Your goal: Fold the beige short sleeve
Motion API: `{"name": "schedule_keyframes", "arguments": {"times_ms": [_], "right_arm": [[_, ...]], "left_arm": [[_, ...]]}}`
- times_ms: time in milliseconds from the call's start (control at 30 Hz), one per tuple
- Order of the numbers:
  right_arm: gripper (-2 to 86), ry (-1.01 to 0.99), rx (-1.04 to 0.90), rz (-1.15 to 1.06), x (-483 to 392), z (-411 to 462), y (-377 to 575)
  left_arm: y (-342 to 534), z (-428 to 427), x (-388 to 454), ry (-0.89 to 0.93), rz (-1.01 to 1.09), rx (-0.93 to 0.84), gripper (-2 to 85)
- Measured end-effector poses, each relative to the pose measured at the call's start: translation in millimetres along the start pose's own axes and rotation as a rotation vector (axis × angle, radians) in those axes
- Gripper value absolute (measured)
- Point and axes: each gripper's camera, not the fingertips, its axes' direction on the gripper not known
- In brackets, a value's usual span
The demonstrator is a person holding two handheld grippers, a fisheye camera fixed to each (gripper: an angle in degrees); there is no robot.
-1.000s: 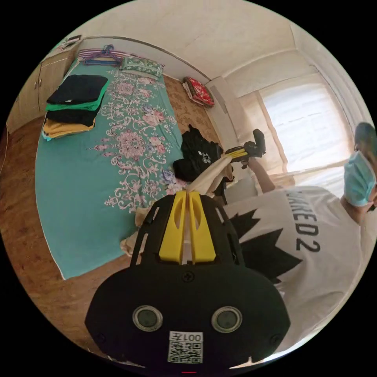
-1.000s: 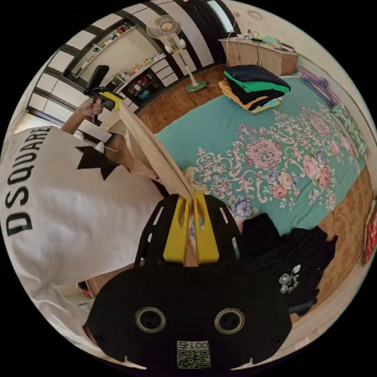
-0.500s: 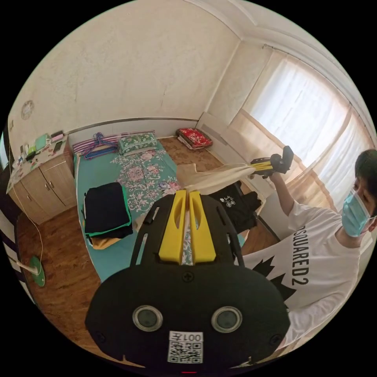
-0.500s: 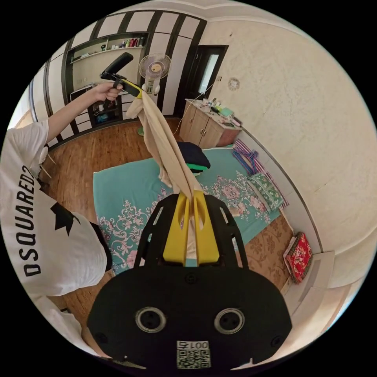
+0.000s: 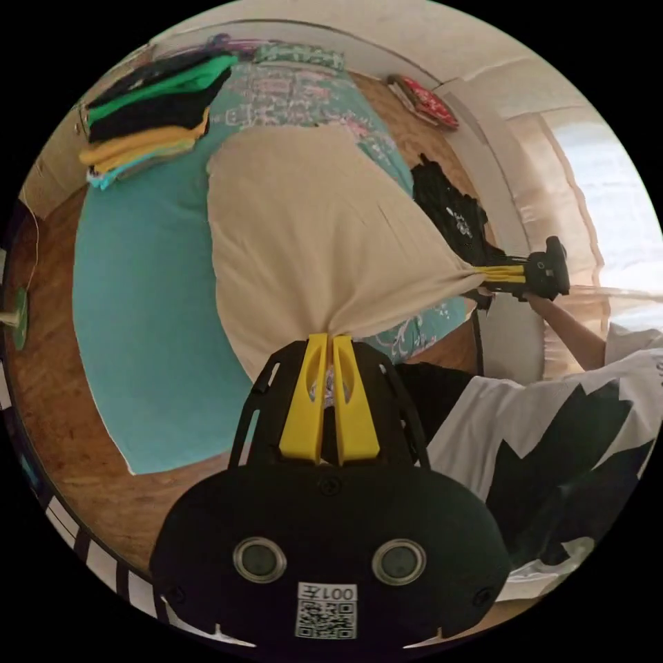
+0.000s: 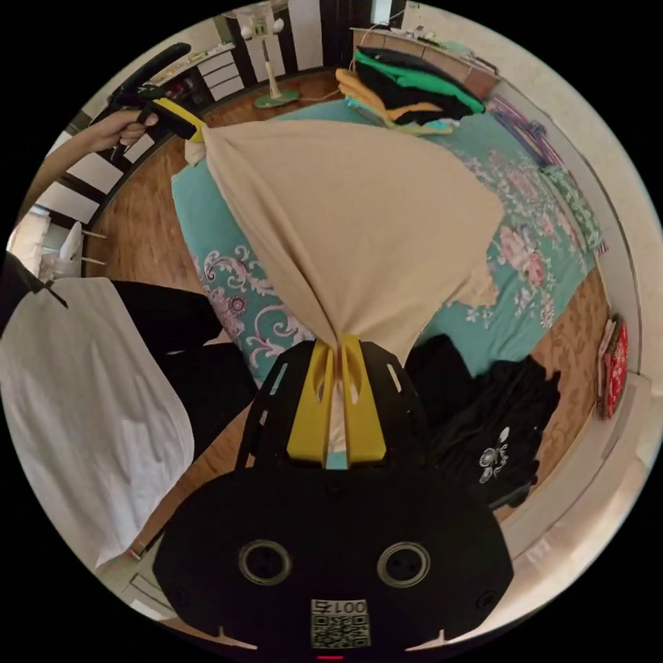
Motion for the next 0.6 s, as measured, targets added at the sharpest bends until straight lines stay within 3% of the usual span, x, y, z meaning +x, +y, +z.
{"name": "schedule_keyframes", "arguments": {"times_ms": [167, 400, 500, 600], "right_arm": [[1.8, -0.144, -0.247, -0.009, -75, 82, -22], [1.6, -0.303, -0.326, 0.183, -109, 121, -53], [1.5, -0.245, -0.318, 0.227, -95, 121, -75], [1.5, -0.066, -0.213, 0.256, -32, 78, -110]], "left_arm": [[47, 65, -58, 0.159, -0.123, -0.227, -0.9], [65, 68, -119, 0.326, -0.251, -0.241, -0.9], [27, 50, -131, 0.336, -0.203, -0.193, -0.9], [-69, -10, -124, 0.27, -0.012, -0.059, -0.8]]}}
